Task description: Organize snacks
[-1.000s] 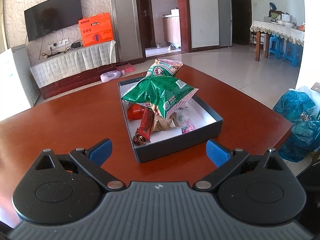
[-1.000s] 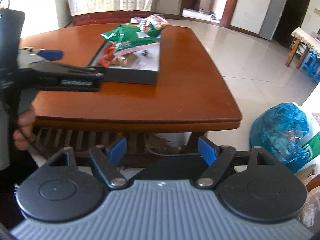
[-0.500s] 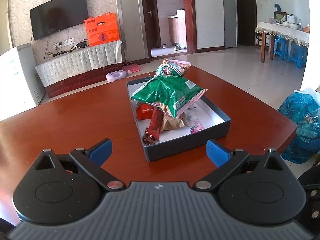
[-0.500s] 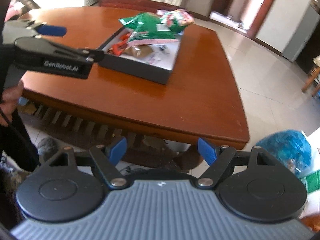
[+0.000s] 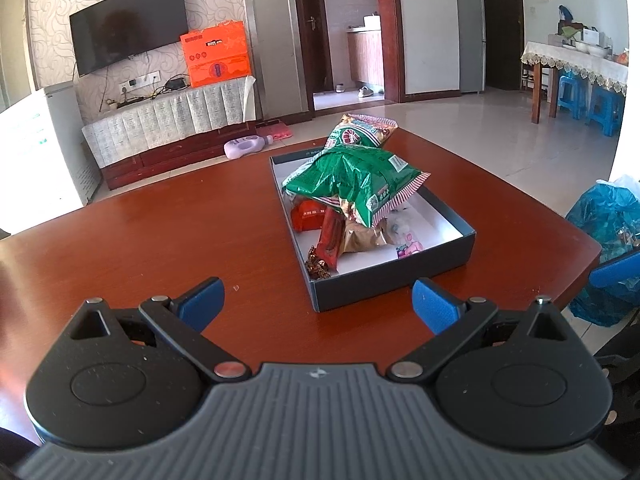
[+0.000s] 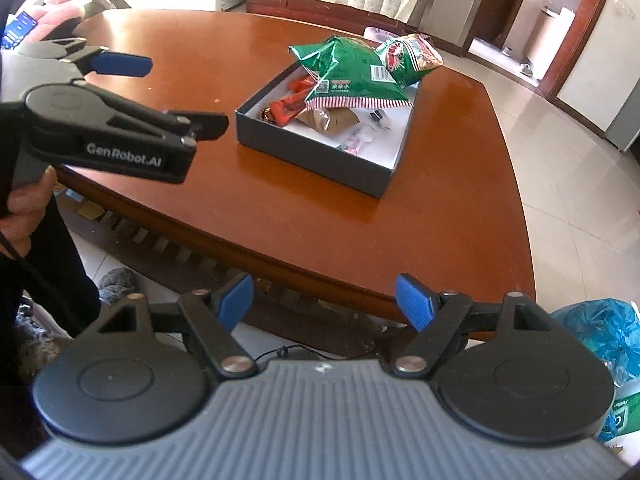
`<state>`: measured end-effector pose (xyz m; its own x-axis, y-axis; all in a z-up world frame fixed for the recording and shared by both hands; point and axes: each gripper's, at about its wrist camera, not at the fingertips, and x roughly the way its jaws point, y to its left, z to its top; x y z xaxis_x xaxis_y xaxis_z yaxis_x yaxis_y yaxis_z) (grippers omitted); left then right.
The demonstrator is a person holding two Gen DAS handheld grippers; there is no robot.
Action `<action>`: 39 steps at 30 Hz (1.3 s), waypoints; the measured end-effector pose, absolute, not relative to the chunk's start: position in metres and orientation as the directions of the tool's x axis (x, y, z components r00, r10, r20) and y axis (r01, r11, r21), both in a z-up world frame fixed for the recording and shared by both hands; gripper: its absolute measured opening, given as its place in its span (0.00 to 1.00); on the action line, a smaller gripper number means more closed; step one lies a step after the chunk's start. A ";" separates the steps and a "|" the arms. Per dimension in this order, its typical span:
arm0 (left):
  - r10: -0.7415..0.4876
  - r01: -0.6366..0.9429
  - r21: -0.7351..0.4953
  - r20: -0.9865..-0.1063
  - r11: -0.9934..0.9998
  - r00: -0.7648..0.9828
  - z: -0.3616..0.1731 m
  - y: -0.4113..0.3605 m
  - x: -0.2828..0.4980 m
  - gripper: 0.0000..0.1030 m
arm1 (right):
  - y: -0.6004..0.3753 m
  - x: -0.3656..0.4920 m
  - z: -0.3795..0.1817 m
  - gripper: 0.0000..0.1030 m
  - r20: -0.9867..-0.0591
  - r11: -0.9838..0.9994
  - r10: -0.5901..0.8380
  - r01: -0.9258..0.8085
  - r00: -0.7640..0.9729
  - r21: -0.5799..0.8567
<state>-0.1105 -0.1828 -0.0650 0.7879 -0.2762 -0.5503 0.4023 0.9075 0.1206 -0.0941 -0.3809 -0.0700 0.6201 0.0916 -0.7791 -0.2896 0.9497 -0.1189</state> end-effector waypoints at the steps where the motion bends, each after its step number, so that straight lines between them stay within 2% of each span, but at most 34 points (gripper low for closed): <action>1: -0.278 0.404 0.120 -0.551 0.907 0.787 -0.065 -0.182 -0.111 0.99 | -0.381 -0.094 -0.070 0.78 -0.779 0.950 0.092 -0.289 0.620 -0.118; 39: -0.272 0.412 0.140 -0.558 0.900 0.784 -0.068 -0.171 -0.116 0.99 | -0.374 -0.082 -0.068 0.78 -0.787 0.934 0.084 -0.323 0.612 -0.152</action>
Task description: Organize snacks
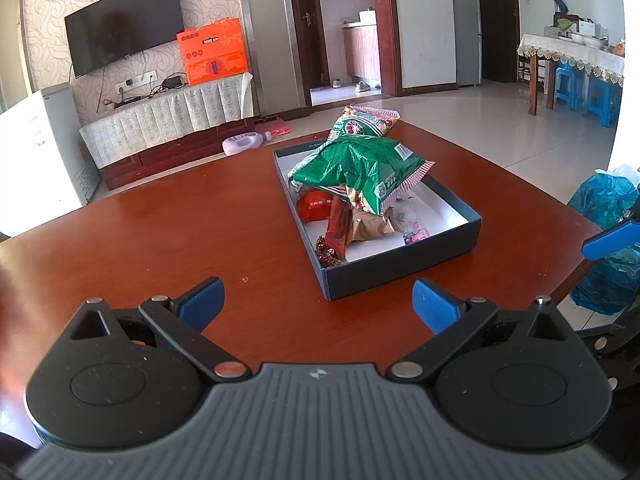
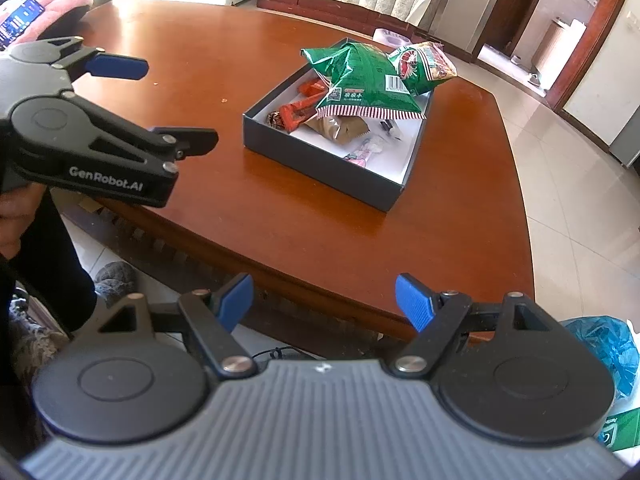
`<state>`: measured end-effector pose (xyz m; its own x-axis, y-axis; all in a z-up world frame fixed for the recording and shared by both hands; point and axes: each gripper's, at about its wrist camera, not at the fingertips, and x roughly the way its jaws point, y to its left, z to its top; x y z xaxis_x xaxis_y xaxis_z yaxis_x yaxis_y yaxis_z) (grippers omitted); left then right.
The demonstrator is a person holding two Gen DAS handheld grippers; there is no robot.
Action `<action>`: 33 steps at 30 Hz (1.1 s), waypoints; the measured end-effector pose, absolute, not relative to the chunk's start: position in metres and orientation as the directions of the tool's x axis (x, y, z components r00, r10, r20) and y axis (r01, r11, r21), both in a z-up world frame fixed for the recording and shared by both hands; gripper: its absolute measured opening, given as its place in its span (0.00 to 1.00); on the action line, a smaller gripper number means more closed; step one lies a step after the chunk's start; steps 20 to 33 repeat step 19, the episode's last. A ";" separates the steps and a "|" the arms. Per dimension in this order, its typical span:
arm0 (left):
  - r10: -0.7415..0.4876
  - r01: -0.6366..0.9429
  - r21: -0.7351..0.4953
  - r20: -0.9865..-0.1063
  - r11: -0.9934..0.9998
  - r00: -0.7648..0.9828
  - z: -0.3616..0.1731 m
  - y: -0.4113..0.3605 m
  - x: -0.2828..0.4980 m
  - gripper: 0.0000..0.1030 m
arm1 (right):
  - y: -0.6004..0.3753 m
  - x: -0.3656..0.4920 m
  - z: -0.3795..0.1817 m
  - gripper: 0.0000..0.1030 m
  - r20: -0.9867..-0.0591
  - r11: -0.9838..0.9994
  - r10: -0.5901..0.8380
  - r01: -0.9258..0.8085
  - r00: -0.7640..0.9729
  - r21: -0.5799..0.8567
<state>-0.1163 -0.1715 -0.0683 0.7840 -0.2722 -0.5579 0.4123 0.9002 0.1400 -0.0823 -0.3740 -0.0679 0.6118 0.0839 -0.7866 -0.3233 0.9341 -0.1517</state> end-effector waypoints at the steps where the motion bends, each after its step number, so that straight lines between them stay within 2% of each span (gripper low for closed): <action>1: -0.272 0.412 0.141 -0.558 0.900 0.784 -0.068 -0.172 -0.116 0.99 | -0.374 -0.082 -0.068 0.78 -0.786 0.934 0.083 -0.322 0.612 -0.152; 33: -0.265 0.390 0.120 -0.551 0.913 0.791 -0.068 -0.171 -0.112 0.98 | -0.375 -0.088 -0.070 0.78 -0.785 0.938 0.078 -0.312 0.614 -0.152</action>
